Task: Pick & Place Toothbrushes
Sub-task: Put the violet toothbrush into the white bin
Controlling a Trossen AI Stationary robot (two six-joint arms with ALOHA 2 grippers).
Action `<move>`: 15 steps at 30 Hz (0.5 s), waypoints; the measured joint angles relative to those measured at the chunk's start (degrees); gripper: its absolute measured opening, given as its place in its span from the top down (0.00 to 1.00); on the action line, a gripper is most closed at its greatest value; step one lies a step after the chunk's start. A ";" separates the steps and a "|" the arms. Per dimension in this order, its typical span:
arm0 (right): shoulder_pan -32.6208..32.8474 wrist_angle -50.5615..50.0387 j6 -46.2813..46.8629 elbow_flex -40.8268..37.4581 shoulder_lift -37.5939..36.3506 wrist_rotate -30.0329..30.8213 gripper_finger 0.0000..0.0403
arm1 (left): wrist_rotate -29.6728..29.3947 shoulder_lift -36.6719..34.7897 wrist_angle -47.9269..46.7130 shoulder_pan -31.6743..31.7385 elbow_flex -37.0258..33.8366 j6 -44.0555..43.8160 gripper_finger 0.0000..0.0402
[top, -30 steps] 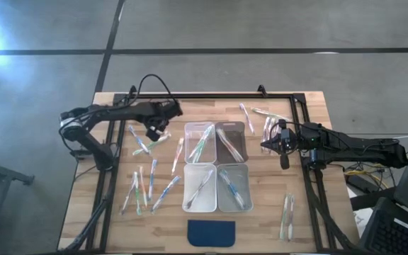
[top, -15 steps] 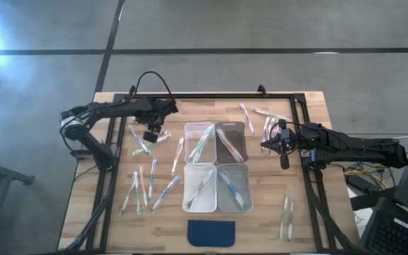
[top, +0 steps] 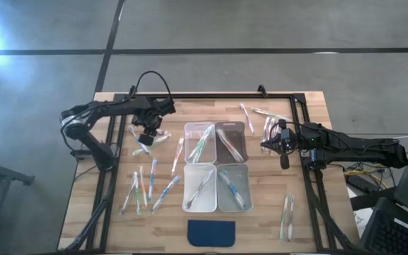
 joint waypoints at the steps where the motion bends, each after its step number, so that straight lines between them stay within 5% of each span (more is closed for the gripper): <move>1: -0.01 -0.01 0.04 0.00 -0.01 -0.01 0.98 | 0.25 0.35 0.02 0.18 -0.01 0.30 0.70; 15: 0.01 0.00 0.05 0.00 0.01 0.00 0.98 | -1.15 2.23 1.80 3.00 -0.08 4.93 0.70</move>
